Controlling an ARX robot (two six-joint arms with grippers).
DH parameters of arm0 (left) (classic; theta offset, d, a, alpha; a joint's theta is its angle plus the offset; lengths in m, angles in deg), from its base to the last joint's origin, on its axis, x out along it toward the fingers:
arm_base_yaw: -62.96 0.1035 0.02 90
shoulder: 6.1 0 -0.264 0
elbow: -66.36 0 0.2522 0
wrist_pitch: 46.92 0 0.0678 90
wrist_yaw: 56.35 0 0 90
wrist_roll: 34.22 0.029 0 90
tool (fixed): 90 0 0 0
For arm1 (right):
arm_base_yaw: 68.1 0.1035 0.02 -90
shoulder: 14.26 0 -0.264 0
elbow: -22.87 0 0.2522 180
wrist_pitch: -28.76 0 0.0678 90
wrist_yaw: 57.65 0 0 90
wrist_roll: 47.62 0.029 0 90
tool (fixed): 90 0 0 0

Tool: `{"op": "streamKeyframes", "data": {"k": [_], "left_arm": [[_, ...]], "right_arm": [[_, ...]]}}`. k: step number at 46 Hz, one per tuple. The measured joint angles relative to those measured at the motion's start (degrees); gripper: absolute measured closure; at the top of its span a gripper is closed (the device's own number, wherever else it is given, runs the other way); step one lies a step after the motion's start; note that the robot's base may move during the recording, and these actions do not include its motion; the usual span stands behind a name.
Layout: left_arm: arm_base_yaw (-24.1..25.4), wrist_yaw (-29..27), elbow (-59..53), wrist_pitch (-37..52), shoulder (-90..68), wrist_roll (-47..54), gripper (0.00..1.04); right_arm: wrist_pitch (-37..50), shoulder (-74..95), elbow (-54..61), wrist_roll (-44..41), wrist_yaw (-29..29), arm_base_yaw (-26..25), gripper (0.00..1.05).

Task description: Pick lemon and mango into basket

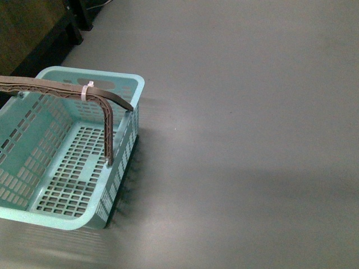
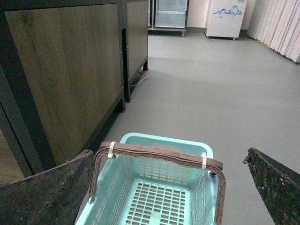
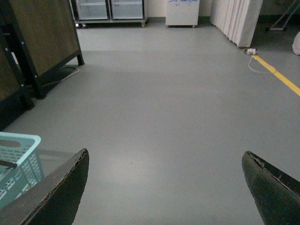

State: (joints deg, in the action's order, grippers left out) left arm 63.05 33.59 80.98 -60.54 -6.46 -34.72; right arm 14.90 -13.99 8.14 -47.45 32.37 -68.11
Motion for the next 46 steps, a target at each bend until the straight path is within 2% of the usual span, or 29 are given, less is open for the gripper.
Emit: {"op": "streamKeyframes", "data": {"k": [23,26,29,32,37,41,46], "left_arm": [[-0.1,-0.4,0.1,-0.5,-0.3,-0.3,0.07],[0.9,-2.3,4.9,-12.0,-7.0,-9.6,0.07],[4.9,0.3,8.6,-17.4,-16.5,-18.9,0.07],[10.1,4.7,9.9,-14.0,-25.6,-30.0,0.07],[15.0,8.4,11.6,-4.6,-37.6,-39.3,0.07],[15.6,9.2,13.7,3.2,-47.7,-44.9,0.07],[13.5,9.1,17.6,15.1,-62.2,-50.6,0.07]], "right_arm": [[0.0,0.0,0.0,0.0,0.0,0.0,0.09],[0.0,0.0,0.0,0.0,0.0,0.0,0.09],[0.0,0.0,0.0,0.0,0.0,0.0,0.09],[0.0,0.0,0.0,0.0,0.0,0.0,0.09],[0.0,0.0,0.0,0.0,0.0,0.0,0.09],[0.0,0.0,0.0,0.0,0.0,0.0,0.09],[0.0,0.0,0.0,0.0,0.0,0.0,0.09]]}}
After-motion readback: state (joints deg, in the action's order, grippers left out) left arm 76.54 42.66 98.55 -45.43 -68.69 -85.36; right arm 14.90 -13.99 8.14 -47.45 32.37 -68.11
